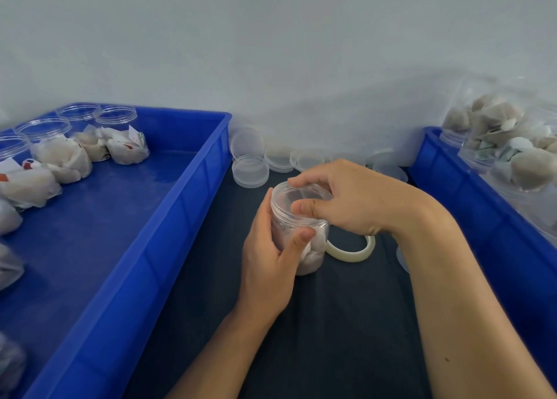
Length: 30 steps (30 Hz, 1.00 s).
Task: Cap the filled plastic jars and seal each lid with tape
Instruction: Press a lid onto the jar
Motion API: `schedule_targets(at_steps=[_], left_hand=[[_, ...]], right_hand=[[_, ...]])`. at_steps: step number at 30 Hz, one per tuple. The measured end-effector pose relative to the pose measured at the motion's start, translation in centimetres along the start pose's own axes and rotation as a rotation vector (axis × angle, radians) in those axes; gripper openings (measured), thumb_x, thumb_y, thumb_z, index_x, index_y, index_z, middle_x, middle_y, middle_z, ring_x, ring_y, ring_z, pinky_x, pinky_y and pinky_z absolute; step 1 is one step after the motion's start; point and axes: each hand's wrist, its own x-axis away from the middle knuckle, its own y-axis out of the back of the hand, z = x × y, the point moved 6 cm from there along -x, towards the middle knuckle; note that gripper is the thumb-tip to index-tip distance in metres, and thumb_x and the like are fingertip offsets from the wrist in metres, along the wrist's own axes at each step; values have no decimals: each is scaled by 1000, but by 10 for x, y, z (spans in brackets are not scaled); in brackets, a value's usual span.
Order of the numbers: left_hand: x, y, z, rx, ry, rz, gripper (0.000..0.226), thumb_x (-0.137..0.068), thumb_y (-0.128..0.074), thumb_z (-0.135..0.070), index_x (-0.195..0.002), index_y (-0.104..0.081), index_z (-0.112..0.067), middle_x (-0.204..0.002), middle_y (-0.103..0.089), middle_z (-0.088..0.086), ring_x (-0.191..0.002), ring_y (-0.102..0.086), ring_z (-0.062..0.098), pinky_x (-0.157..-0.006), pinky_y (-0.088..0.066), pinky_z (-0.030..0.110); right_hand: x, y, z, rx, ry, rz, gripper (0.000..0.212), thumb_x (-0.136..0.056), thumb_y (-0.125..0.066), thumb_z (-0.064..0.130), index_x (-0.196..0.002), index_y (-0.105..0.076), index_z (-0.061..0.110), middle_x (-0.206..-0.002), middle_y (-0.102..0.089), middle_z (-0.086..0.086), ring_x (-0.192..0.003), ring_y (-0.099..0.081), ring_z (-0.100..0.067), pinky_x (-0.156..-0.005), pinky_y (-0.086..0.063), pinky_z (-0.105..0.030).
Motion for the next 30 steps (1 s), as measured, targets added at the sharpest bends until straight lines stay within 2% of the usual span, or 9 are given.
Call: schedule_targets(at_steps=[4, 9, 12, 16, 19, 22, 24, 27, 30], left_hand=[[0, 1, 0, -6, 2, 11, 63, -96, -66, -60, -153, -47, -41, -137, -68, -11, -127, -66, 14, -100, -55, 40], [0, 2, 0, -1, 18, 11, 61, -97, -65, -59, -152, -49, -41, -137, -68, -13, -127, -66, 11, -99, -55, 36], [0, 2, -3, 5, 17, 4, 55, -96, -65, -61, -147, -52, -47, -134, -69, -13, -124, -67, 11, -94, -55, 25], [1, 4, -4, 22, 28, -2, 55, -93, -67, -65, -144, -53, -49, -135, -69, -16, -125, -67, 6, -94, -52, 16], [1, 4, -3, 24, 35, -8, 65, -90, -68, -72, -146, -53, -43, -137, -68, -16, -127, -66, 8, -97, -52, 18], [0, 3, -5, -11, 41, -31, 67, -85, -67, -79, -143, -53, -47, -134, -67, -17, -122, -66, 7, -93, -52, 15], [0, 2, -4, -22, 56, -35, 61, -86, -70, -75, -139, -52, -51, -130, -69, -18, -116, -68, 5, -87, -53, 14], [0, 3, 2, -12, 77, -25, 54, -88, -76, -53, -136, -54, -52, -127, -71, -17, -114, -71, 7, -81, -58, 23], [-1, 4, 7, -6, 98, -23, 52, -89, -79, -45, -136, -56, -51, -124, -73, -17, -112, -73, 9, -82, -62, 38]], right_hand=[[0, -1, 4, 6, 13, 11, 47, -98, -69, 52, -143, -61, 43, -148, -58, 18, -133, -56, -11, -112, -45, -40], [0, -3, 6, -6, 52, 69, 37, -104, -64, 42, -141, -63, 44, -138, -59, 30, -128, -54, -3, -98, -41, -24], [0, -3, 4, -3, 60, 68, 40, -104, -64, 43, -144, -60, 43, -149, -53, 28, -138, -48, -2, -115, -38, -34], [3, -2, 2, -36, 68, 83, 44, -102, -65, 46, -146, -60, 42, -150, -52, 28, -139, -46, 2, -121, -36, -35], [5, 1, 2, -29, 73, 72, 50, -97, -65, 57, -145, -59, 45, -150, -52, 28, -137, -46, 2, -120, -38, -37], [7, 3, 5, 24, 28, 17, 75, -74, -58, 87, -140, -58, 52, -144, -51, 27, -133, -48, -3, -113, -43, -40], [7, 1, 10, 82, 9, -19, 82, -63, -58, 91, -136, -57, 52, -134, -53, 24, -125, -51, -6, -105, -48, -39], [6, -2, 19, 159, 45, -69, 70, -70, -70, 75, -134, -56, 49, -122, -55, 20, -118, -51, -8, -100, -48, -38], [8, -1, 19, 115, 71, -64, 59, -80, -75, 61, -135, -57, 50, -124, -56, 21, -120, -52, -7, -99, -47, -33]])
